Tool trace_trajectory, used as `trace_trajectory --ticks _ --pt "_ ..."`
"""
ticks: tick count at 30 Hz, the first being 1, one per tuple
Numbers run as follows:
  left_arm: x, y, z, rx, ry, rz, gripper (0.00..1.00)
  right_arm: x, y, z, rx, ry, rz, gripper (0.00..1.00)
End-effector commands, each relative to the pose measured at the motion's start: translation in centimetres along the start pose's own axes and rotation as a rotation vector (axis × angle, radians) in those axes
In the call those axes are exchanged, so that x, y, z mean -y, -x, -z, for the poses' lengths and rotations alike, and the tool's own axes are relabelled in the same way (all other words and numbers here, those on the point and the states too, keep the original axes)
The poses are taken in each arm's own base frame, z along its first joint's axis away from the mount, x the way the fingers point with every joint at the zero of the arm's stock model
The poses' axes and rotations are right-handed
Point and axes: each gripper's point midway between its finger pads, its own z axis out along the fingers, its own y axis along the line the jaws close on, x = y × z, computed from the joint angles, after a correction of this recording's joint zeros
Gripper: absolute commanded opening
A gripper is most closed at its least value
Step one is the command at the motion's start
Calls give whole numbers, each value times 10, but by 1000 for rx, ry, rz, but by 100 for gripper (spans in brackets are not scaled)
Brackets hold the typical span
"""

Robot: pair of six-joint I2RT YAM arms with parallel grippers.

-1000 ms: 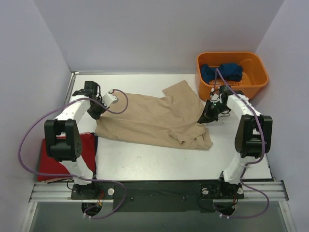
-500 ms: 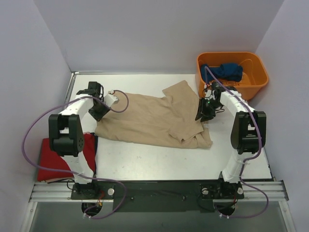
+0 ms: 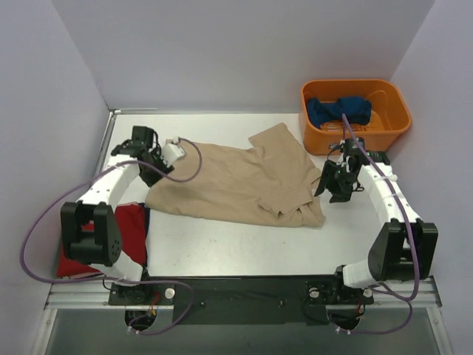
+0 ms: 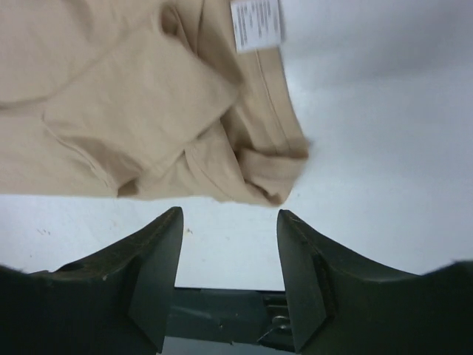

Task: Fold and stack the t-shirts
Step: Fold the flattened tshirt in 1/3 of the way

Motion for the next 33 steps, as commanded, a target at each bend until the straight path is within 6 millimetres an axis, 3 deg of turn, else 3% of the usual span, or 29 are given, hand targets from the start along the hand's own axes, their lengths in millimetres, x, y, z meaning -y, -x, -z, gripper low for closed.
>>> trace_trajectory --ticks 1,4,7,13,15,16,17,18,19,20,24,29,31,33 --pt "85 -15 8 96 -250 -306 57 8 -68 -13 -156 0 -102 51" --pt "96 -33 -10 75 -265 -378 70 17 -65 -29 -141 21 -208 54" --pt "92 -34 -26 81 -222 -427 80 22 -63 -44 -134 32 -256 54" --pt "104 -52 -47 56 -224 -489 81 26 -80 -71 -186 68 -320 52" --pt "106 -56 -52 53 -209 -495 75 30 -84 -81 -203 80 -370 44" --pt "108 -59 -55 45 -207 -496 63 31 -83 -83 -209 94 -399 30" --pt "108 -59 -56 50 -199 -494 58 34 -86 -86 -225 88 -415 22" --pt "111 -61 -57 44 -206 -501 42 39 -85 -87 -223 83 -433 4" --pt "112 -62 -57 42 -210 -510 28 41 -84 -85 -218 81 -443 0" --pt "115 -64 -55 38 -220 -519 0 49 -81 -82 -197 73 -475 0" --pt "119 -72 -49 11 -236 -500 0 73 -72 -68 -156 38 -525 0" --pt "119 -83 -33 -46 -251 -489 0 93 -79 -62 -205 12 -590 0" --pt "123 -85 -21 -57 -275 -473 0 103 -79 -54 -195 -26 -600 0" --pt "140 -86 -5 -63 -343 -444 0 105 -79 -45 -188 -45 -603 0"
